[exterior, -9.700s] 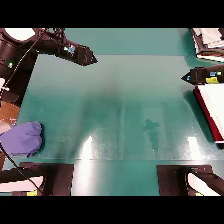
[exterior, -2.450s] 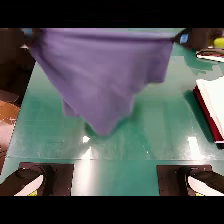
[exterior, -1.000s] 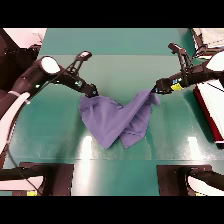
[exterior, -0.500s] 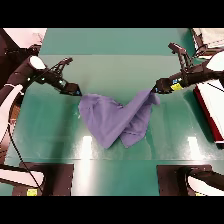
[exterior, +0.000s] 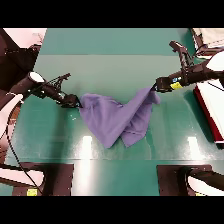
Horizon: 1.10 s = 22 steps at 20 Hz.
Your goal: Fold the shirts.
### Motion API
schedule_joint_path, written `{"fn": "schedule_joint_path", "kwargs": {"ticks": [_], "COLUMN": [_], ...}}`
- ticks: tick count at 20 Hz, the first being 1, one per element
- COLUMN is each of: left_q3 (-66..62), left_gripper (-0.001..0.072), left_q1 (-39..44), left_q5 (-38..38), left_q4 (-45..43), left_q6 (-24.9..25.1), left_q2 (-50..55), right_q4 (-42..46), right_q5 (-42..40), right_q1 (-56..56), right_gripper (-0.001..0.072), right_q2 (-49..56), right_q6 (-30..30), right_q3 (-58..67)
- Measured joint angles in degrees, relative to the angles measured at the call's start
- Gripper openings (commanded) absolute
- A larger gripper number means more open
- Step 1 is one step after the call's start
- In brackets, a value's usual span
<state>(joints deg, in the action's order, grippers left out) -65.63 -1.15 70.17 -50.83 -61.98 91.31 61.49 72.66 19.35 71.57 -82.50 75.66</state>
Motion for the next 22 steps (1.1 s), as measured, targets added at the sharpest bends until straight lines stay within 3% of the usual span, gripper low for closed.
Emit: {"fn": "schedule_joint_path", "kwargs": {"ticks": [1,3,4,11,22], "left_q3": [0.3,0.8,0.9,-4.3,-39.6], "left_gripper": [0.0539,0.0094,0.0031,0.0029,0.003], "left_q1": [0.6,1.7,2.1,1.0,-4.9], "left_q5": [-0.5,-2.3,-2.8,-2.4,-4.7], "left_q4": [0.3,0.2,-0.1,0.4,0.6], "left_q6": [0.0,-0.3,-0.5,-2.2,-3.1], "left_q2": [0.0,0.1,0.1,-3.7,-31.1], "right_q4": [0.0,0.0,0.0,0.0,0.0], "right_q5": [-0.1,-0.3,-0.4,0.6,7.2], "right_q1": [0.0,0.0,0.0,-1.7,-8.4], "right_gripper": [0.0009,0.0009,0.0009,0.0009,0.0009], "right_q2": [0.0,0.0,0.0,-0.1,-0.4], "right_q6": [0.0,0.0,0.0,0.0,0.0], "right_q3": [0.0,0.0,0.0,4.4,37.6]}}
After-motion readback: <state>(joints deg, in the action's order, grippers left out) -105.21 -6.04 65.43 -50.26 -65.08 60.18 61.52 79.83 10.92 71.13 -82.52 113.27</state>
